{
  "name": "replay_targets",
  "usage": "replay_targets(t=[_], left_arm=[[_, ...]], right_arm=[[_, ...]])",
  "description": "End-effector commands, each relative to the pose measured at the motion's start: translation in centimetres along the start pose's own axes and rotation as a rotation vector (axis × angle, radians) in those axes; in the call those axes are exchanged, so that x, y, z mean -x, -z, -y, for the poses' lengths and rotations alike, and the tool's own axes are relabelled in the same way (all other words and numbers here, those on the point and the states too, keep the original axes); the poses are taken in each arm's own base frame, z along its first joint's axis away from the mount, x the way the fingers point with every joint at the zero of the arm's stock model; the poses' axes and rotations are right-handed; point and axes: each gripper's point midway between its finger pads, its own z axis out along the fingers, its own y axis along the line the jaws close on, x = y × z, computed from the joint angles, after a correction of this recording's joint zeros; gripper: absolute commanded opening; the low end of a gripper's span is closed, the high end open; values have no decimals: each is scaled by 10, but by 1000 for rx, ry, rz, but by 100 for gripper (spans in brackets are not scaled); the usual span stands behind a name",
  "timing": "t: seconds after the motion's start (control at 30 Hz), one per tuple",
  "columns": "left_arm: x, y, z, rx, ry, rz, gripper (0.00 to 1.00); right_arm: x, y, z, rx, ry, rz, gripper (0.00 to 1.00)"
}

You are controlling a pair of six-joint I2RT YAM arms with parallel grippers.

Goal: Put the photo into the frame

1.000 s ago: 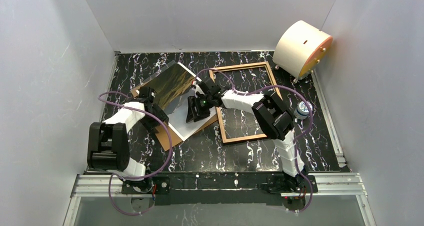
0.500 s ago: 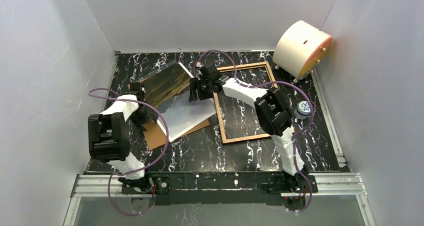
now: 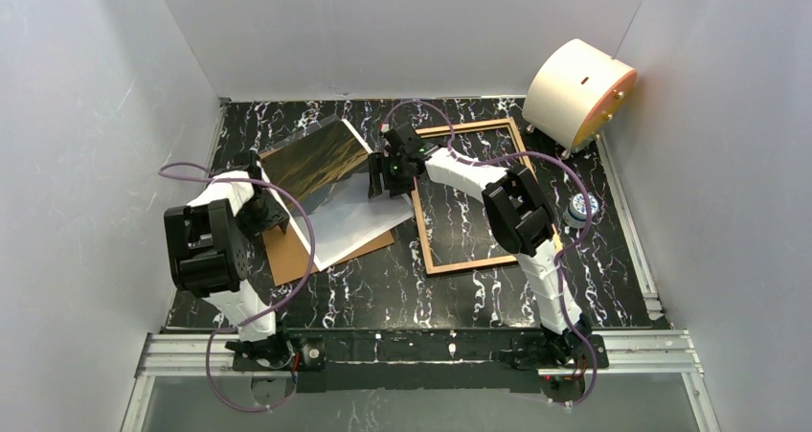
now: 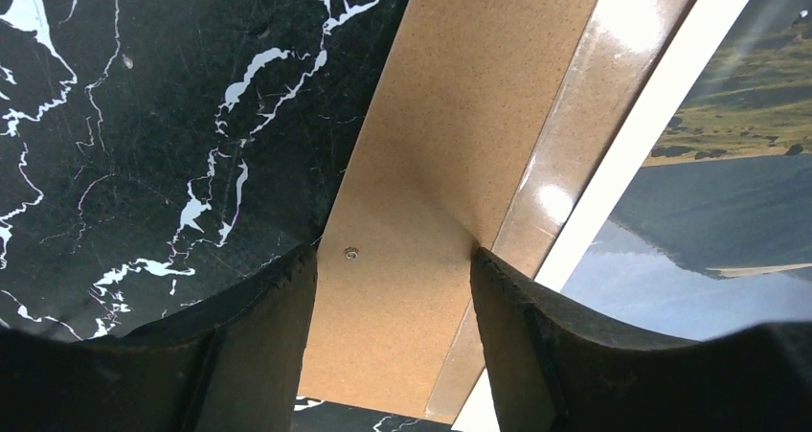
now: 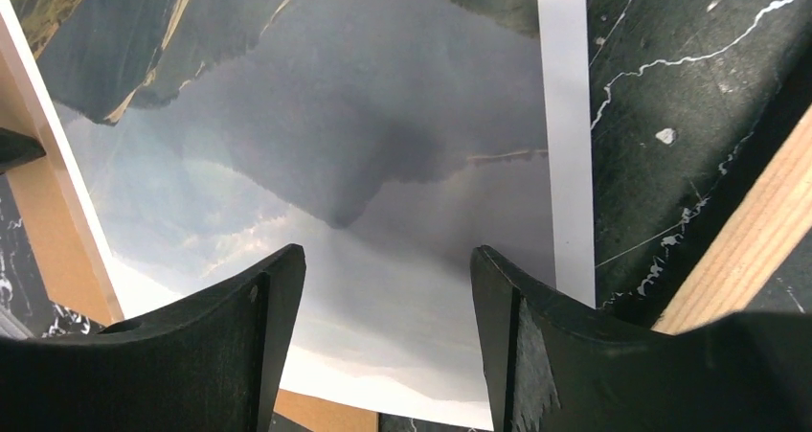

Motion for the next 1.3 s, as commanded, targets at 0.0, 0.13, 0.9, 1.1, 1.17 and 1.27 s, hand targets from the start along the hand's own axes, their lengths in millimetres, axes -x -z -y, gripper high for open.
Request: replay_targets(t=[0.0,0.13,0.9,1.1,1.17,1.27], left_arm=[[-1,-14,-6,23,-23,-35,59],[6,-9,-3,13,-28,-17,60],[33,60,76,-436,-42,30,59],[20,55,85,-496,-33,-18,58],[17,53,86,-502,-32,-30,58],[12,49,85,-499,-33,-43,58]], right_arm=[[-26,0,4,18,-45,-90,73],[-55,-2,0,57,-80,-168,73],[55,1,21,-26,-23,81,73],[50,-12,23,-10,-10,55,73],[47,-15,27,-28,-18,49,73],[40,-21,36,-61,-35,22,73]])
